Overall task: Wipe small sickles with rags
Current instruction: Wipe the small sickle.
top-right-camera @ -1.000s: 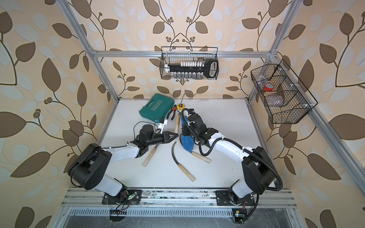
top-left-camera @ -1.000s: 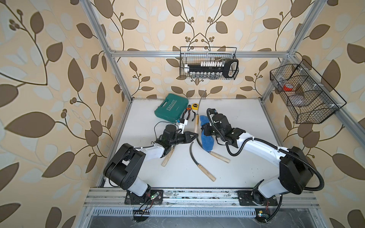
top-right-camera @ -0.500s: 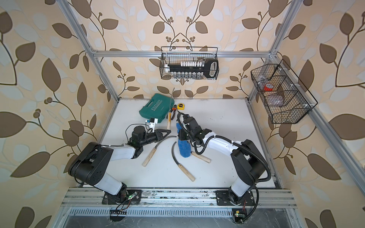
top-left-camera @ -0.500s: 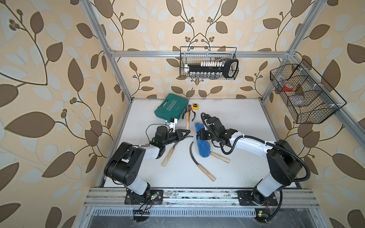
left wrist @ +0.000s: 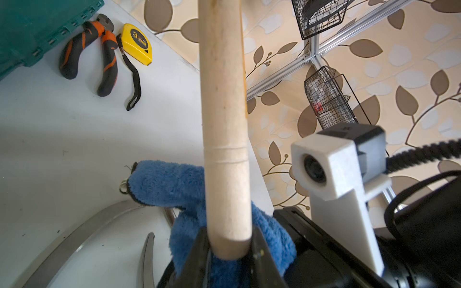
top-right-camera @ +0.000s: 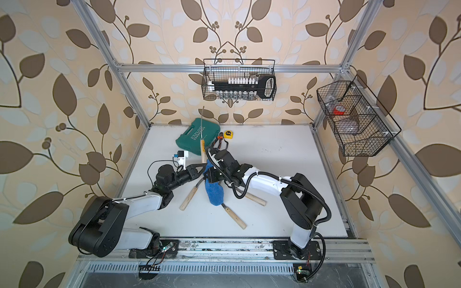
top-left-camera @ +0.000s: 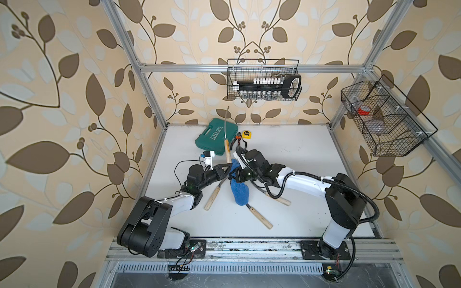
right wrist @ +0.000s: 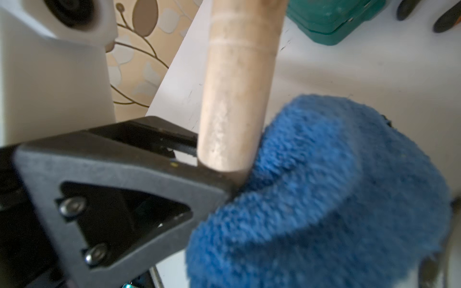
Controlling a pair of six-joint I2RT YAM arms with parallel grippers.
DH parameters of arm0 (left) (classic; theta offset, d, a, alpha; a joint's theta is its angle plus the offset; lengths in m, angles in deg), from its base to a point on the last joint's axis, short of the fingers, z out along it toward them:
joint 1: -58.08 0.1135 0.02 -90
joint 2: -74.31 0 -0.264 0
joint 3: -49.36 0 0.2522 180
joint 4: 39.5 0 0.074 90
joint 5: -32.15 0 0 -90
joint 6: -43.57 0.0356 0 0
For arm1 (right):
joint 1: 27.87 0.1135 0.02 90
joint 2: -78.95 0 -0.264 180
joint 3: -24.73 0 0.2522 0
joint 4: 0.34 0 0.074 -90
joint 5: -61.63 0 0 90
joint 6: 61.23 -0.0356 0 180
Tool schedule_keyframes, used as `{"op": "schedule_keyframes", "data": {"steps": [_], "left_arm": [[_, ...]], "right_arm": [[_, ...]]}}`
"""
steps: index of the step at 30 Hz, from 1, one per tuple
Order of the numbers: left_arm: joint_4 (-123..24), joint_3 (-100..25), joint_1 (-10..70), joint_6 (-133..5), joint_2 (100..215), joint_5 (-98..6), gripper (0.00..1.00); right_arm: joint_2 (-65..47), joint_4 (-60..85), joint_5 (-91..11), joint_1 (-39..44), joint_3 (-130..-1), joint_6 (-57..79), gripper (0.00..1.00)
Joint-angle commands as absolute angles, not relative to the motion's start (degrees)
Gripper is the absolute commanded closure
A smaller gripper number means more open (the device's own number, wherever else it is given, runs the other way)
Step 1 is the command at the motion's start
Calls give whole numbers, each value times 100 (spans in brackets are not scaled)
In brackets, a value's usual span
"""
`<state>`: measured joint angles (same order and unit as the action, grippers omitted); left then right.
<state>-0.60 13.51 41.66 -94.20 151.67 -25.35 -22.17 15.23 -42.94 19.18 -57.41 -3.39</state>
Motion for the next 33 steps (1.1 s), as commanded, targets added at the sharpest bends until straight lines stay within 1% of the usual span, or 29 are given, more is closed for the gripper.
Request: {"op": "schedule_keyframes", "data": {"steps": [1, 5, 12, 16, 18, 22, 29, 31, 33], "left_arm": [[245, 1309, 4157, -9220, 15004, -2560, 100], [327, 1309, 4156, -9266, 15022, -2480, 100], [175, 1245, 4103, -9216, 15047, -2472, 100], [223, 1166, 4103, -9214, 15158, -2384, 100], [236, 1165, 4096, -9218, 15175, -2366, 100], [256, 1178, 4086, -9214, 15141, -2350, 100], [235, 1196, 4047, -9197, 15092, -2339, 100], [134, 1179, 3976, -9118, 15033, -2352, 100], [-308, 1075, 3787, -8870, 14874, -2489, 100]], "right_arm": [[-2268, 1310, -4760, 2090, -5865, -387, 100], [-2306, 1167, -4698, 1986, -5935, -377, 100], [-2382, 447, -5368, 942, -5688, -892, 100], [-2232, 427, -5316, 1304, -5685, -684, 100], [-2191, 368, -5432, 1527, -5695, -647, 100], [-2156, 65, -5732, 1661, -5567, -811, 100], [-1809, 353, -5292, 1397, -5373, -683, 100], [-1709, 403, -5160, 1217, -5262, -674, 100], [-1653, 411, -5161, 918, -5113, -711, 100]]}}
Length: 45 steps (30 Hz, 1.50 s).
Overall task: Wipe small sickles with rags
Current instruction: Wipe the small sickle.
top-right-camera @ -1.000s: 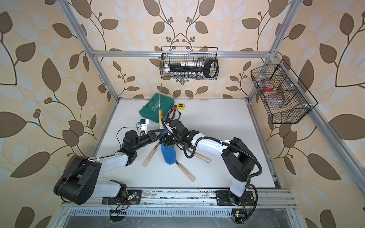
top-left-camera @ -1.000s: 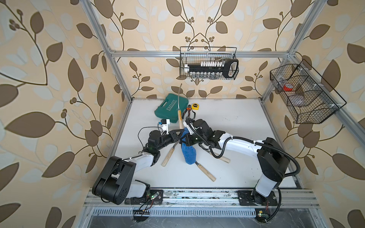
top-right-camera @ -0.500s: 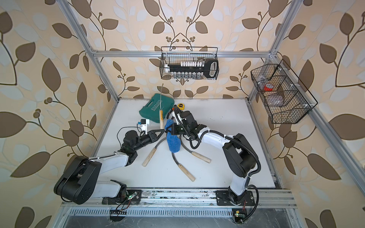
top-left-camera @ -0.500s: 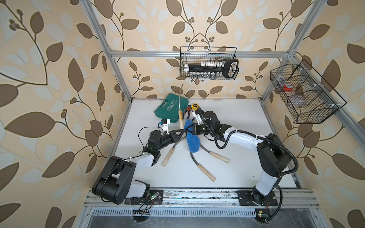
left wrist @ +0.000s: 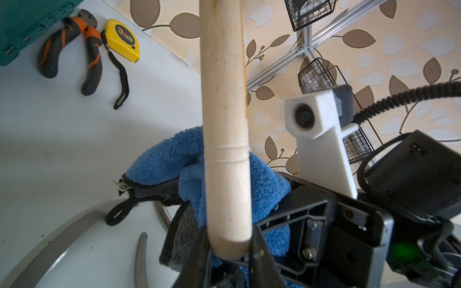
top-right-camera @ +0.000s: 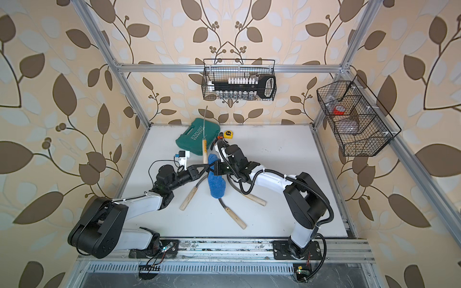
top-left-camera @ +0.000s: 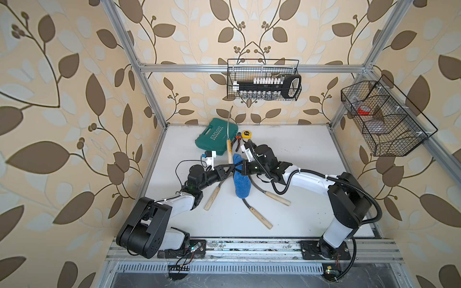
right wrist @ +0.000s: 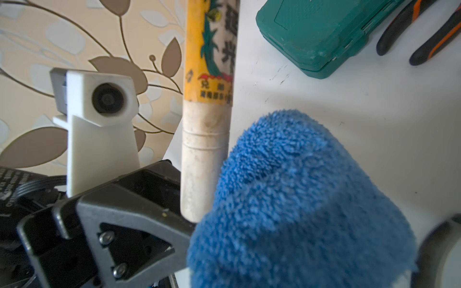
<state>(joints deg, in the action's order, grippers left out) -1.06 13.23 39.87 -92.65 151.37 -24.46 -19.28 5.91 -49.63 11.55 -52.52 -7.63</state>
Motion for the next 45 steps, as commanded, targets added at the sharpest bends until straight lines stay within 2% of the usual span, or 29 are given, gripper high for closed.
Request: {"op": "schedule_keyframes", "data": {"steps": [1, 3, 9, 25, 38, 45], "left_arm": [[-622, 998, 3670, -8712, 14789, -2633, 100], [-1318, 797, 3357, -8314, 14599, -2984, 100], [-2088, 519, 2732, -7637, 14343, -3512, 100], [-3061, -283, 2494, -7219, 15086, -3663, 100], [-3317, -505, 2398, -7096, 15277, -3706, 100], [-3294, -500, 2398, -7079, 15283, -3694, 100]], "right_arm": [[-1639, 403, -5197, 747, -5049, -749, 100], [-1594, 318, -5388, 360, -4881, -796, 100], [-1410, 107, -5823, -267, -4565, -847, 100], [-1918, -595, -6535, -168, -4960, -1322, 100], [-2164, -504, -6871, -826, -5688, -1491, 100], [-2223, -991, -6809, -504, -5021, -1529, 100]]}}
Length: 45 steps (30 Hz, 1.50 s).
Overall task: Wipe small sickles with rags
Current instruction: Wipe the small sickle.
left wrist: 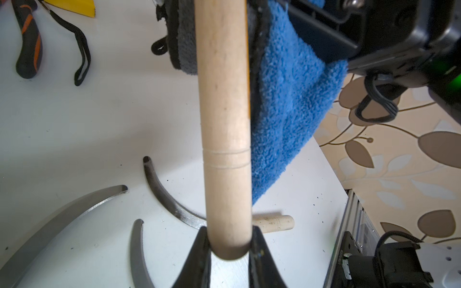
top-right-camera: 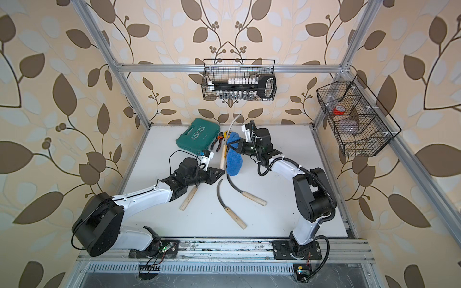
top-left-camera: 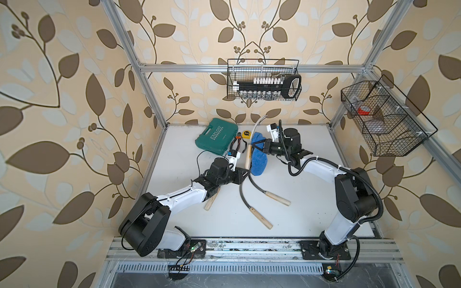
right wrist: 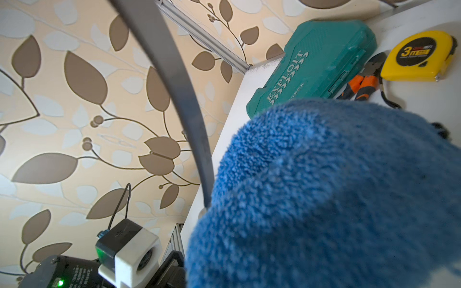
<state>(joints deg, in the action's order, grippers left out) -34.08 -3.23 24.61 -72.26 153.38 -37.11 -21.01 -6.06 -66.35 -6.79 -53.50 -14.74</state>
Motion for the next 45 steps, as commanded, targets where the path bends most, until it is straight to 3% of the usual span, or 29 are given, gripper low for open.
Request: {"op": "schedule_keyframes", "data": {"steps": [1, 10, 23, 38, 45], "left_arm": [[-3300, -494, 2394, -7079, 15279, -3708, 100], [-3370, -491, 2396, -7078, 15226, -3824, 100], [-3398, -520, 2398, -7057, 15273, -3808, 100], [-3419, -554, 2395, -7031, 15315, -3781, 100], [-3438, -577, 2398, -7026, 15324, -3797, 100]], "right_arm": [[-2226, -1121, -6810, -433, -4891, -1553, 100], [-1951, -1330, -6449, 232, -4177, -1448, 100], [-2187, -652, -6674, -596, -5479, -1544, 100], [-2004, -1522, -6630, 111, -4097, -1585, 100], [-1978, -1062, -6672, -183, -4791, -1555, 100]]}}
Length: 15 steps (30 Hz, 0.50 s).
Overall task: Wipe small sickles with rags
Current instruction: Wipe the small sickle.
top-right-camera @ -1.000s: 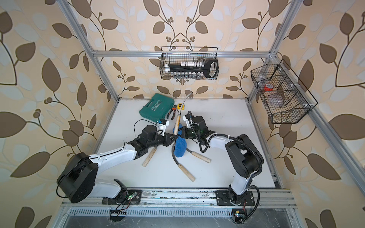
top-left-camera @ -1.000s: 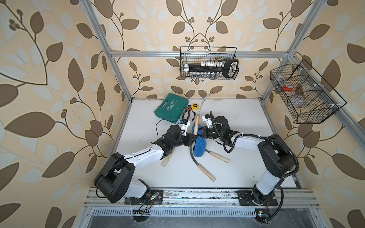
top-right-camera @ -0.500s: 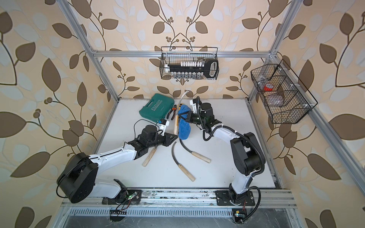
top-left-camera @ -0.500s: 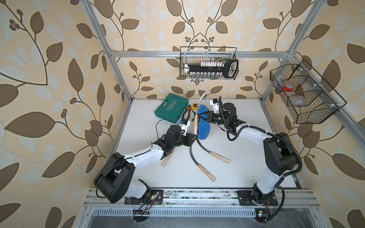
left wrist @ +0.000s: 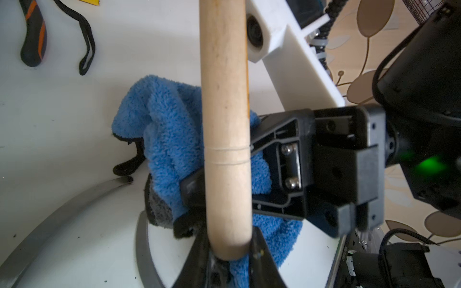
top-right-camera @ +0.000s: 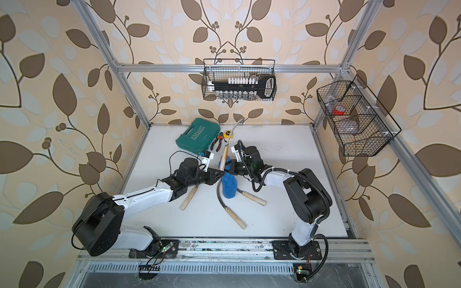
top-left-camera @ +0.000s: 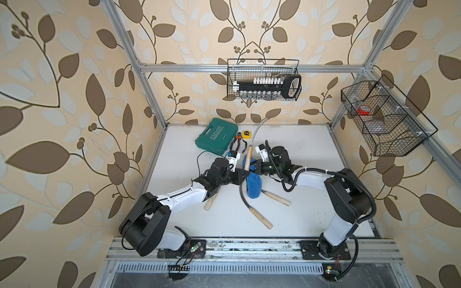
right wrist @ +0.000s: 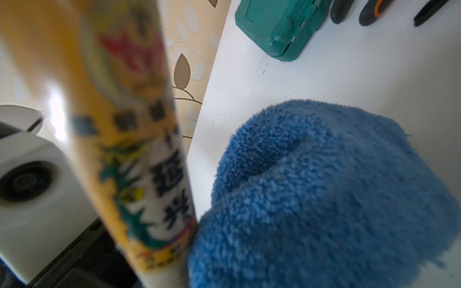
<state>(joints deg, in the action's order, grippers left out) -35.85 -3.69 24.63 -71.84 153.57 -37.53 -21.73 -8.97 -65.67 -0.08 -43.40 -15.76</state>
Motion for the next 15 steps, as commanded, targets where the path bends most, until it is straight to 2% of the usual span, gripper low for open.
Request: {"op": "schedule_keyframes", "data": {"steps": [1, 8, 15], "left_arm": [[-3437, -574, 2398, -7032, 15334, -3790, 100], [-3455, -630, 2392, -7012, 15400, -3767, 100], [-3446, -646, 2392, -7009, 15440, -3722, 100]], "right_arm": [[-2011, -1034, -6678, -282, -4914, -1585, 100], [-2199, -832, -6821, -643, -5503, -1658, 100], [-2169, -1255, -6976, -510, -4856, -1684, 100]]}}
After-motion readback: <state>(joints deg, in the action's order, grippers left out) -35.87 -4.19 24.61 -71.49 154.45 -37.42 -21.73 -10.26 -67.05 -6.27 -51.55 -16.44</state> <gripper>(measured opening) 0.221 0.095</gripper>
